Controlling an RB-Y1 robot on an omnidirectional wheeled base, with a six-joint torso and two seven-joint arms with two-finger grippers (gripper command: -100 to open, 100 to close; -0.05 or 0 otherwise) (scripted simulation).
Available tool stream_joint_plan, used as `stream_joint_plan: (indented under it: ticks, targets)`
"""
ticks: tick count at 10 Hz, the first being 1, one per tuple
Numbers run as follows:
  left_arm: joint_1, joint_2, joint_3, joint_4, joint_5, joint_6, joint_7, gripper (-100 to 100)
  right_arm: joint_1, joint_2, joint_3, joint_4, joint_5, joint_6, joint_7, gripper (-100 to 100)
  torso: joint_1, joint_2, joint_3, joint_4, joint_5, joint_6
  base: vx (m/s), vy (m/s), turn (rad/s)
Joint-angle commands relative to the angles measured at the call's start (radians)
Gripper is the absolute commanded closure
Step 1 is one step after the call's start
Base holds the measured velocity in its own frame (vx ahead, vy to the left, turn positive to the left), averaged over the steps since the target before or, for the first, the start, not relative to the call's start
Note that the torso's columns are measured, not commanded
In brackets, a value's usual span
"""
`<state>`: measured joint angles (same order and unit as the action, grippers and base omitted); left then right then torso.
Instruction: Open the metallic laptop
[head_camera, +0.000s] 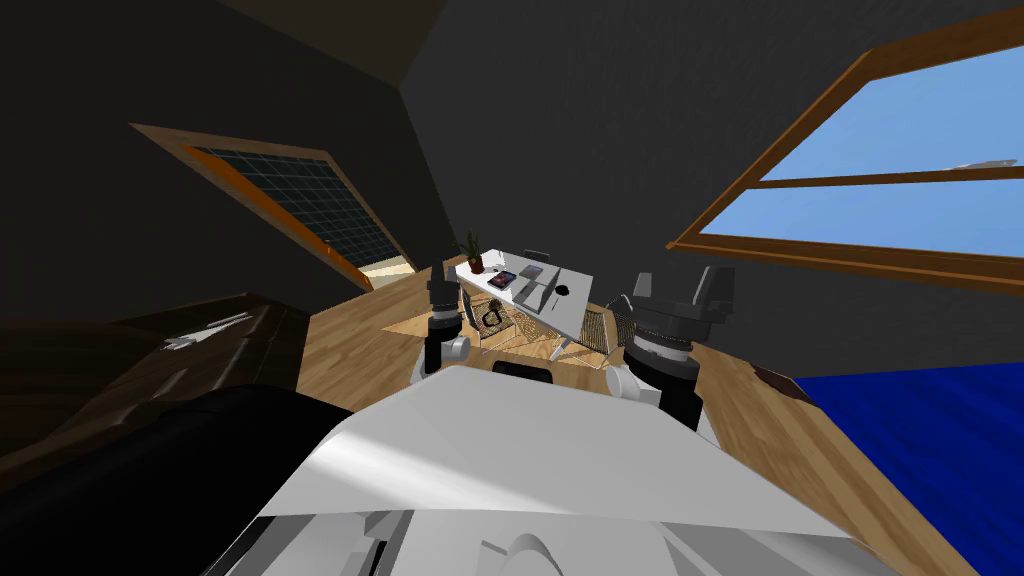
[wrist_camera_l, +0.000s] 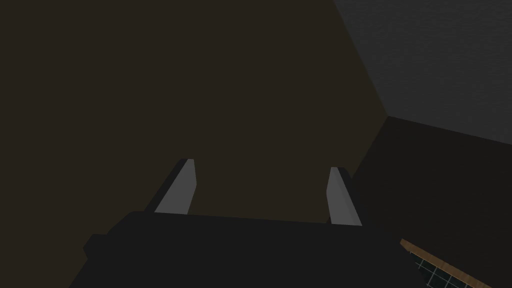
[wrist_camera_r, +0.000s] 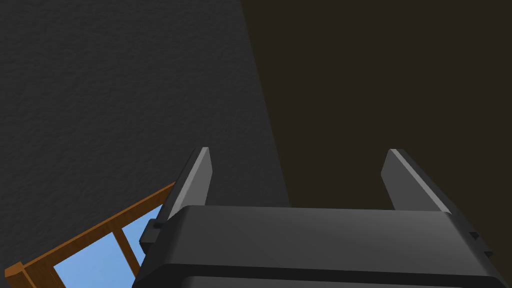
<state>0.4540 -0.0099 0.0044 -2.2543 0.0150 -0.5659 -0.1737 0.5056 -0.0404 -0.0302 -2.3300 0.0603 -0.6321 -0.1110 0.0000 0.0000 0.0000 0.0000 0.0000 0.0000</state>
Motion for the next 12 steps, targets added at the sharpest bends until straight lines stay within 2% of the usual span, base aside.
stream_joint_plan:
  ticks: [1,9,10,12]
  targets:
    - [0.0,0.0,0.0,0.0,0.0,0.0,0.0,0,0.0,0.0,0.0,0.0,0.0,0.0,0.0,0,0.0,0.04,-0.082,0.041,0.0,0.0,0.0,0.0,0.0]
    - [0.0,0.0,0.0,0.0,0.0,0.0,0.0,0,0.0,0.0,0.0,0.0,0.0,0.0,0.0,0,0.0,0.618,-1.234,0.617,0.0,0.0,0.0,0.0,0.0]
    - [0.0,0.0,0.0,0.0,0.0,0.0,0.0,0,-0.004,-0.035,-0.009,0.012,0.018,0.014,0.018,-100,0.0,0.691,-1.382,0.691,0.0,0.0,-0.015,0.011,0.048]
    - [0.0,0.0,0.0,0.0,0.0,0.0,0.0,0,-0.013,-0.077,-0.031,0.038,0.061,0.047,0.06,-100,0.001,0.736,-1.469,0.734,0.0,0.0,-0.055,0.022,0.105]
